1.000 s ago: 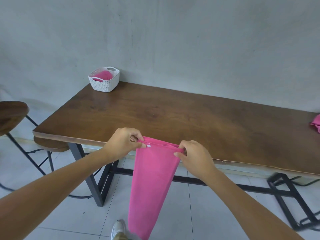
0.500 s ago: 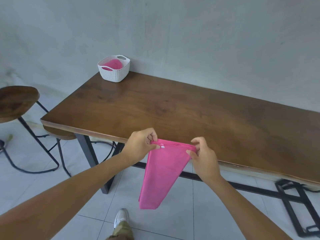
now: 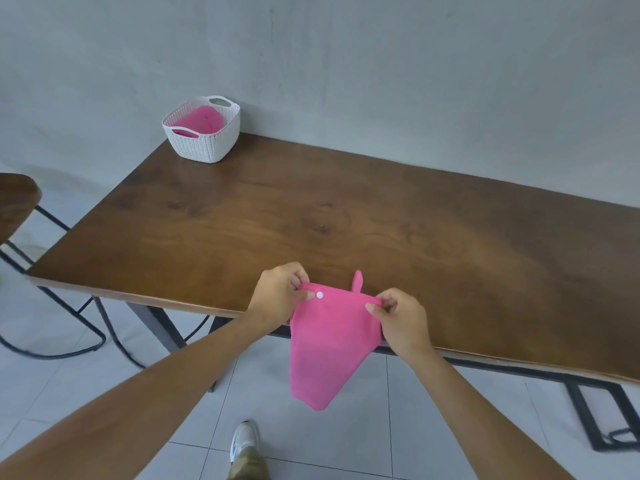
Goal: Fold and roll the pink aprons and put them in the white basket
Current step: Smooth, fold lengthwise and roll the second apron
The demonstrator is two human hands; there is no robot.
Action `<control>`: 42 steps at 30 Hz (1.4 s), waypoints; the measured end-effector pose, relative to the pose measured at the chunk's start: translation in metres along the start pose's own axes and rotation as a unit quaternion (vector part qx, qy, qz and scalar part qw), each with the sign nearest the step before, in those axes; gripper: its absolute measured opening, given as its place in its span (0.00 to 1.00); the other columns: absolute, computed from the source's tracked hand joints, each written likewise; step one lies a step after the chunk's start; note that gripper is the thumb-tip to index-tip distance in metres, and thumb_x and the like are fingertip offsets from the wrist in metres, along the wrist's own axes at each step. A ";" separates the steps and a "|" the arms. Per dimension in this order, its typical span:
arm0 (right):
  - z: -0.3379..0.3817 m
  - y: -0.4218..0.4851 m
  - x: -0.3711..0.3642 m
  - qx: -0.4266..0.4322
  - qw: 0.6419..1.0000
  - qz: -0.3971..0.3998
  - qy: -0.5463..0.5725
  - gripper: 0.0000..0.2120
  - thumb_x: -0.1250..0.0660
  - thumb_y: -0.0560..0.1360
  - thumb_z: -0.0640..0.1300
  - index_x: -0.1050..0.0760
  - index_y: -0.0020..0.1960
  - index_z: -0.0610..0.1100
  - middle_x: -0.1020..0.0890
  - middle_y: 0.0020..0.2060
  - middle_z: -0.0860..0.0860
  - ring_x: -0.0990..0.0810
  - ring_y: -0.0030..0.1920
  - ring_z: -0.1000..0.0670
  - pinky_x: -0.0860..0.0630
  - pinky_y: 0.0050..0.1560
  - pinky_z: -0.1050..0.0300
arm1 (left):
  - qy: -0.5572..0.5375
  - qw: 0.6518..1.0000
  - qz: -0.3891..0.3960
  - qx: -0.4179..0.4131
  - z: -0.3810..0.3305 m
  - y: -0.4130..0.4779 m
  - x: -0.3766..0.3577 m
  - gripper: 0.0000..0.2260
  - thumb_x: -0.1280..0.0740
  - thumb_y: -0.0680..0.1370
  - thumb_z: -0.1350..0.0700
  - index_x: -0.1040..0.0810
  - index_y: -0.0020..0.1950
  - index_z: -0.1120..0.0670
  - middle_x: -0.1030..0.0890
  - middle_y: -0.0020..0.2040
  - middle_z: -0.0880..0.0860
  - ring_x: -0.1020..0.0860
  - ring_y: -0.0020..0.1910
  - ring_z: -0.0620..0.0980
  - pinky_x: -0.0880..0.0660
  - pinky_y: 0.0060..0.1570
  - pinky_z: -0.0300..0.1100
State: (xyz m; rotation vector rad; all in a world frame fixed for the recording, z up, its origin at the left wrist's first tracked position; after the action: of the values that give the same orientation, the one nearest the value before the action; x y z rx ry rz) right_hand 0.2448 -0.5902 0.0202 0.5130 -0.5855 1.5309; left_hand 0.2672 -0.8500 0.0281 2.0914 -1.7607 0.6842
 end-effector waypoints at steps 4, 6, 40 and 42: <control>-0.006 0.026 -0.006 0.015 0.998 0.016 -0.067 0.10 0.23 0.71 0.48 0.23 0.36 0.57 0.19 0.36 0.61 0.21 0.43 0.53 0.25 0.49 0.48 | 0.027 0.999 0.019 -0.018 0.009 0.023 -0.010 0.10 0.20 0.70 0.55 0.22 0.40 0.51 0.20 0.37 0.47 0.26 0.40 0.40 0.31 0.36 0.34; -0.005 0.041 -0.008 0.017 0.996 0.021 -0.085 0.10 0.23 0.71 0.50 0.23 0.36 0.57 0.20 0.35 0.61 0.21 0.43 0.53 0.25 0.51 0.46 | 0.054 0.997 0.032 -0.050 0.006 0.037 -0.010 0.10 0.21 0.71 0.53 0.22 0.40 0.49 0.21 0.38 0.45 0.27 0.46 0.41 0.33 0.39 0.35; 0.021 0.324 0.000 -0.145 0.969 0.007 -0.202 0.12 0.28 0.75 0.61 0.22 0.44 0.54 0.16 0.50 0.56 0.21 0.58 0.49 0.36 0.68 0.44 | 0.284 0.954 0.060 0.077 -0.029 0.343 -0.026 0.17 0.24 0.69 0.36 0.24 0.38 0.47 0.16 0.49 0.51 0.23 0.59 0.55 0.34 0.61 0.49; 0.020 0.339 0.002 -0.141 0.969 0.001 -0.202 0.11 0.29 0.75 0.61 0.23 0.43 0.55 0.16 0.50 0.55 0.21 0.58 0.49 0.36 0.65 0.46 | 0.290 0.951 0.056 0.089 -0.032 0.358 -0.029 0.18 0.24 0.69 0.34 0.23 0.39 0.47 0.16 0.49 0.51 0.24 0.59 0.55 0.34 0.62 0.49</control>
State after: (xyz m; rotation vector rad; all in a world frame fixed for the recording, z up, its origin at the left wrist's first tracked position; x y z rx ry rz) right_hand -0.0948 -0.6061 0.0189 0.6080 -1.1017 1.3214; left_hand -0.0921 -0.8765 0.0170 1.6502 -1.5210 1.3696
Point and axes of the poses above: each hand's wrist, its own y-axis towards the middle knuckle, its own x-axis out of the back of the hand, z = x × y, the point moved 9 cm from there along y, towards the middle knuckle
